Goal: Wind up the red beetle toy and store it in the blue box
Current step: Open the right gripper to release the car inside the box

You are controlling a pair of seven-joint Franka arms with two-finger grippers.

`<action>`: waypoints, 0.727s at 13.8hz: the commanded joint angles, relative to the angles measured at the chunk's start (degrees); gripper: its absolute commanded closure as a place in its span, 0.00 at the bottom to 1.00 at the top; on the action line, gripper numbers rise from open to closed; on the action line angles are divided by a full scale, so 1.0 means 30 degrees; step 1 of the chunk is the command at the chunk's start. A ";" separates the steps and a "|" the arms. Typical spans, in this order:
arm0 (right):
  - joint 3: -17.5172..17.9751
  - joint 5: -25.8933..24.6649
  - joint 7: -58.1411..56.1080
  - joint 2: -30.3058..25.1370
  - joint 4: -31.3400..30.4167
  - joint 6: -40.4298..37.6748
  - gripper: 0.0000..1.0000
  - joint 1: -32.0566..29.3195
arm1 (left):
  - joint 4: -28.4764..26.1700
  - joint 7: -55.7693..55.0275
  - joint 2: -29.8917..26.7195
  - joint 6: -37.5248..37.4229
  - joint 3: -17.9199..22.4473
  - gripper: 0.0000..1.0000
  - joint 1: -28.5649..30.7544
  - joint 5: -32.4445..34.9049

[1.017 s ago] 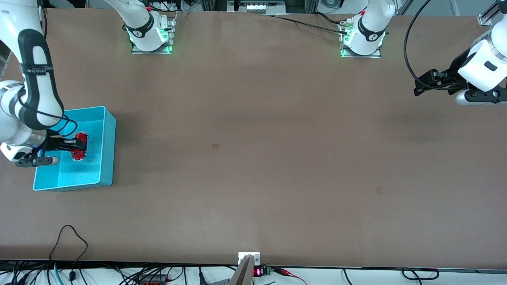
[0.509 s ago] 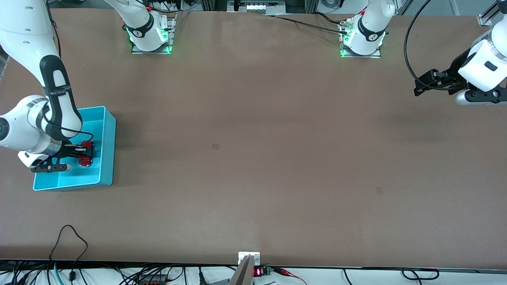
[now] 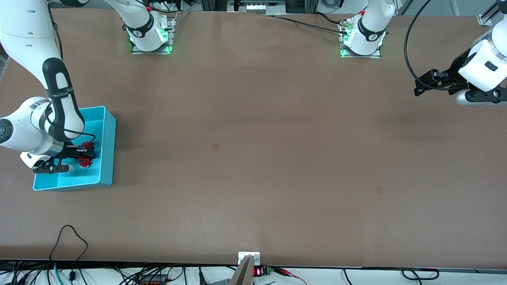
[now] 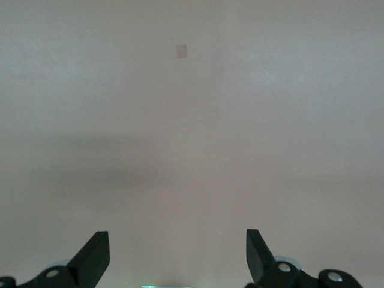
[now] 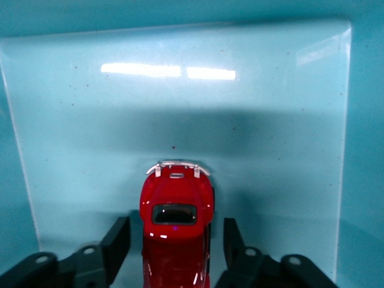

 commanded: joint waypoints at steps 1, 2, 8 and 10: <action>0.0125 0.0111 0.0253 -0.0876 0.0236 -0.0355 0.00 -0.0047 | 0.0378 -0.0113 0.0008 -0.0394 -0.0097 0.00 0.0101 0.0373; 0.0096 0.0082 0.0282 -0.1169 0.0266 -0.0473 0.00 0.0041 | 0.0378 -0.0113 0.0008 -0.0423 -0.0098 0.00 0.0101 0.0373; 0.0242 0.0051 0.0602 -0.4447 0.1140 -0.3916 0.00 0.0364 | 0.0378 -0.0113 0.0037 -0.0394 -0.0069 0.00 0.0101 0.0373; 0.0301 -0.0210 0.2150 -0.4921 0.3212 -0.7310 0.00 0.0451 | 0.0378 -0.0113 0.0037 -0.0394 -0.0069 0.00 0.0101 0.0373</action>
